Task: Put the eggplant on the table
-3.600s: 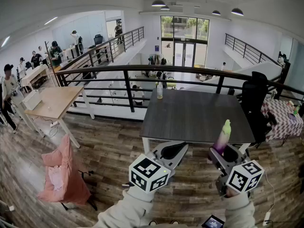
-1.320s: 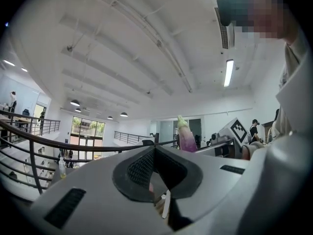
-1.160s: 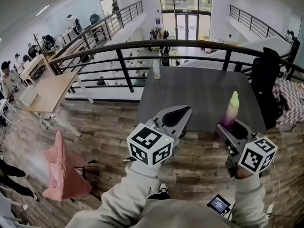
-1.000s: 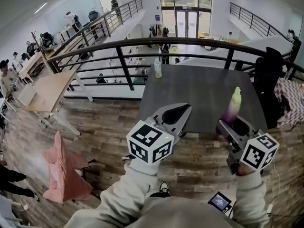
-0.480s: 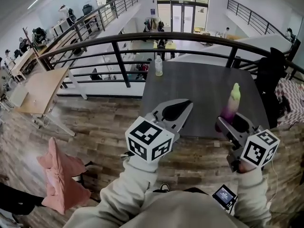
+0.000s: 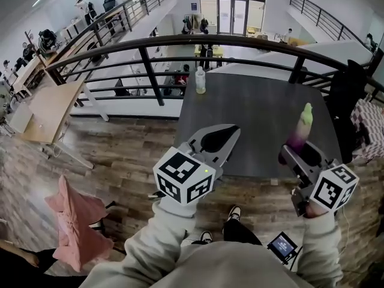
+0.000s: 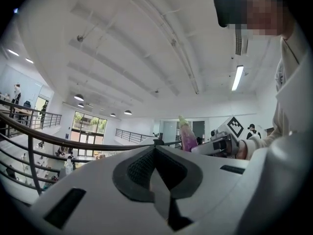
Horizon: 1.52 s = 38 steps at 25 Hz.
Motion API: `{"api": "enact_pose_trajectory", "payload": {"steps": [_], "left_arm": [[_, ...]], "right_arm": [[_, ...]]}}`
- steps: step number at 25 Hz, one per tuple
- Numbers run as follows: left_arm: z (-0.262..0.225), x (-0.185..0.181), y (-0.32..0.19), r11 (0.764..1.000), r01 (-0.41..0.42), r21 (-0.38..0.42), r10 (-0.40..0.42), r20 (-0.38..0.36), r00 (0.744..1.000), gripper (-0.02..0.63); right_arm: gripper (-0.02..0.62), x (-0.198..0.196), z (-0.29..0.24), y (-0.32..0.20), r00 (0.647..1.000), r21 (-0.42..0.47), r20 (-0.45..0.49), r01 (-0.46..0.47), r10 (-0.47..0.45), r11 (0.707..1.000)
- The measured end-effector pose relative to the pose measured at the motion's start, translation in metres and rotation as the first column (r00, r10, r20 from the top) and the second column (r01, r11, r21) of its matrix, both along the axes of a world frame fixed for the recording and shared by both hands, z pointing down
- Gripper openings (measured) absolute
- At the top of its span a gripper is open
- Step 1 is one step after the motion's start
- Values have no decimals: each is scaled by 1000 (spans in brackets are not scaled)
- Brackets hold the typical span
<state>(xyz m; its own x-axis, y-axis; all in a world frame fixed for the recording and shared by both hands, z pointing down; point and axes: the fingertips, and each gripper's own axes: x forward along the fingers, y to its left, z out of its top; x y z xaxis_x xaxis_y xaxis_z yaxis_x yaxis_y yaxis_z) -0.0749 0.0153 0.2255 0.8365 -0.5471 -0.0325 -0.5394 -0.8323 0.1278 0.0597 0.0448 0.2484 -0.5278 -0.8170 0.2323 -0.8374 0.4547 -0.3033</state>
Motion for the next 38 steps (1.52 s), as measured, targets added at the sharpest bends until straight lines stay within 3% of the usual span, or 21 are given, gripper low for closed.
{"api": "enact_pose_trajectory", "payload": {"steps": [9, 14, 25, 32, 38], "left_arm": [[-14, 51, -72, 999, 13, 31, -13, 9, 1000, 2], [11, 79, -95, 1000, 6, 10, -6, 20, 1000, 2], [-6, 153, -154, 1000, -15, 8, 14, 73, 997, 2], [-3, 168, -174, 1000, -6, -6, 7, 100, 995, 2], [17, 166, -192, 999, -26, -22, 28, 92, 995, 2]], "right_arm": [[227, 43, 4, -77, 1000, 7, -17, 16, -16, 1000], [229, 75, 24, -98, 1000, -10, 10, -2, 2, 1000], [229, 146, 18, -155, 998, -27, 69, 6, -4, 1000], [229, 152, 38, -168, 993, -56, 110, 35, -29, 998], [229, 132, 58, -179, 992, -65, 114, 55, -48, 996]]}}
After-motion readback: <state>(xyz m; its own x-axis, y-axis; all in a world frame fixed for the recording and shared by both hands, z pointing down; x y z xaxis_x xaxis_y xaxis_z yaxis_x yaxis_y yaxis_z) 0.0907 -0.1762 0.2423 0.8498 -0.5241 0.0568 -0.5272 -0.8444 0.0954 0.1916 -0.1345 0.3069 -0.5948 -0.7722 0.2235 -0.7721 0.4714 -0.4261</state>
